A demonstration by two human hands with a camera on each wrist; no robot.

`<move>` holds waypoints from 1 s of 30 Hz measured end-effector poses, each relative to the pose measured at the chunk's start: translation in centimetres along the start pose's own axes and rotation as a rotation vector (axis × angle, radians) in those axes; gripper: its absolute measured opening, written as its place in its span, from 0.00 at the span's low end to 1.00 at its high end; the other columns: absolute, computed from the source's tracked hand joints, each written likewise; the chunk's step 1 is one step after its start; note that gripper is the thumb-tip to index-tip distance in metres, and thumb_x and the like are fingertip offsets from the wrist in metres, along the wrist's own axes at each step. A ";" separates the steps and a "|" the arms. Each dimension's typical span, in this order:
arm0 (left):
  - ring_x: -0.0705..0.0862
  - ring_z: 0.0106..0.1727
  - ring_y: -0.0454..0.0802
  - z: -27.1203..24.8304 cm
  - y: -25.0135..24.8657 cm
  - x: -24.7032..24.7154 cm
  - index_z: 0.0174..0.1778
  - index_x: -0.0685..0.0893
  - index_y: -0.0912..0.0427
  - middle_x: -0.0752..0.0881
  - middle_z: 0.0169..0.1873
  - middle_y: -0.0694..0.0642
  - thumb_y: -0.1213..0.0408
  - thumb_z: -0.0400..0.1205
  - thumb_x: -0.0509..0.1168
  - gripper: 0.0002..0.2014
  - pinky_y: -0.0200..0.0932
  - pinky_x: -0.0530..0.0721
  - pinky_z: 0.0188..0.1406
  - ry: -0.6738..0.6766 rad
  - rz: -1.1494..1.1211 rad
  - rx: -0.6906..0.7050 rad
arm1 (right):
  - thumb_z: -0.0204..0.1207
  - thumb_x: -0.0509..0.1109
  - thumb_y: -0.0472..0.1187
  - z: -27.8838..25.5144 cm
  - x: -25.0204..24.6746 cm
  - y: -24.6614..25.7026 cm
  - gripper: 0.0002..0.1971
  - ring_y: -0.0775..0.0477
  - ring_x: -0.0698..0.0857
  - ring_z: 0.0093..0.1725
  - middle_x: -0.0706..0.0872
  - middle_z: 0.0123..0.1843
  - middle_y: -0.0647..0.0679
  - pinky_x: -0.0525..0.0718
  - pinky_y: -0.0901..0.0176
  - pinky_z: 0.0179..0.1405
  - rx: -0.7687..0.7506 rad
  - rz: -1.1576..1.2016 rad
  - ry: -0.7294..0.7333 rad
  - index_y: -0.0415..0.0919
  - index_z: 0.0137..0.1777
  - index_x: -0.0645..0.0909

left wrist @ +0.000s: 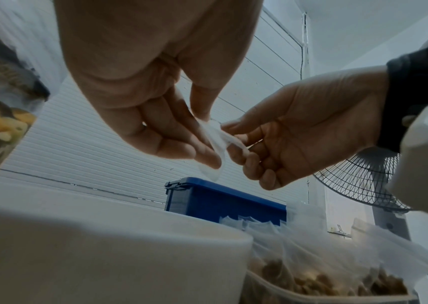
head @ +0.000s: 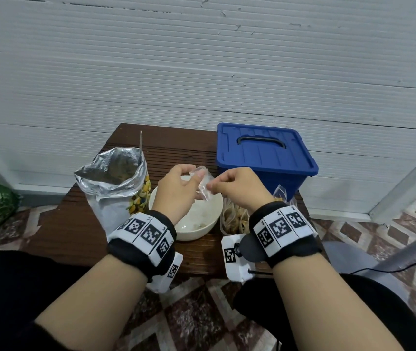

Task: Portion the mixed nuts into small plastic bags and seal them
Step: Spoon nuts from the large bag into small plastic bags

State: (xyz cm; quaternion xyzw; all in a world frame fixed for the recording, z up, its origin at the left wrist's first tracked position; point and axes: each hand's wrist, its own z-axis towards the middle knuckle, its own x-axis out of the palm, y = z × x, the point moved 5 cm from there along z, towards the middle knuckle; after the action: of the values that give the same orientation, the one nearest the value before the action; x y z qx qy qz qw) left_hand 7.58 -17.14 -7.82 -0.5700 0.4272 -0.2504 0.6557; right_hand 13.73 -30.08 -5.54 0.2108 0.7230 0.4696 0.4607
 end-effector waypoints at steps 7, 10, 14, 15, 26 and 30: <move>0.66 0.78 0.44 -0.8 -1.0 0.2 0.80 0.65 0.41 0.67 0.78 0.42 0.45 0.67 0.79 0.46 0.44 0.67 0.73 0.167 0.336 0.239 | 0.73 0.75 0.37 0.1 -2.3 0.2 0.07 0.67 0.83 0.30 0.88 0.33 0.52 0.78 0.76 0.34 -0.028 0.092 -0.094 0.38 0.34 0.87; 0.63 0.79 0.44 -0.8 -1.4 0.4 0.78 0.65 0.37 0.66 0.79 0.39 0.42 0.65 0.79 0.46 0.58 0.62 0.79 0.171 0.490 0.398 | 0.73 0.75 0.38 0.0 -2.4 0.5 0.07 0.71 0.79 0.23 0.88 0.33 0.51 0.73 0.80 0.23 -0.039 0.073 -0.065 0.38 0.35 0.87; 0.72 0.72 0.43 -0.6 -1.6 -0.1 0.72 0.74 0.37 0.79 0.67 0.38 0.35 0.63 0.74 0.39 0.61 0.70 0.72 0.089 0.443 0.465 | 0.74 0.75 0.41 -0.2 -2.2 0.8 0.07 0.71 0.79 0.24 0.88 0.33 0.53 0.73 0.80 0.22 -0.031 0.056 -0.031 0.39 0.37 0.87; 0.74 0.70 0.42 -0.6 -1.7 -0.2 0.70 0.76 0.36 0.80 0.65 0.37 0.34 0.61 0.73 0.38 0.61 0.71 0.72 0.077 0.418 0.462 | 0.75 0.75 0.43 -0.3 -2.2 0.9 0.08 0.70 0.80 0.25 0.89 0.34 0.52 0.74 0.78 0.24 -0.027 0.066 -0.035 0.39 0.38 0.87; 0.77 0.54 0.21 -0.8 -2.7 -0.8 0.53 0.85 0.43 0.84 0.49 0.32 0.52 0.64 0.82 0.22 0.13 0.65 0.52 0.015 0.257 0.456 | 0.76 0.73 0.40 0.0 -2.1 0.9 0.08 0.56 0.86 0.42 0.90 0.37 0.50 0.81 0.63 0.45 -0.056 0.019 -0.063 0.38 0.39 0.90; 0.80 0.52 0.23 -0.7 -2.5 -0.9 0.50 0.88 0.46 0.87 0.46 0.36 0.53 0.65 0.82 0.19 0.15 0.69 0.50 -0.001 0.244 0.441 | 0.76 0.71 0.38 0.2 -2.4 1.0 0.09 0.59 0.85 0.40 0.90 0.37 0.49 0.79 0.72 0.37 -0.093 -0.082 -0.155 0.35 0.38 0.89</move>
State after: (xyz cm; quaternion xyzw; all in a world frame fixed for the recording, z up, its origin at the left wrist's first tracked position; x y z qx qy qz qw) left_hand 6.92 -17.32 -5.12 -0.3572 0.4276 -0.2562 0.7899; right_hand 14.92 -31.24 -3.54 0.1950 0.6707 0.4659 0.5432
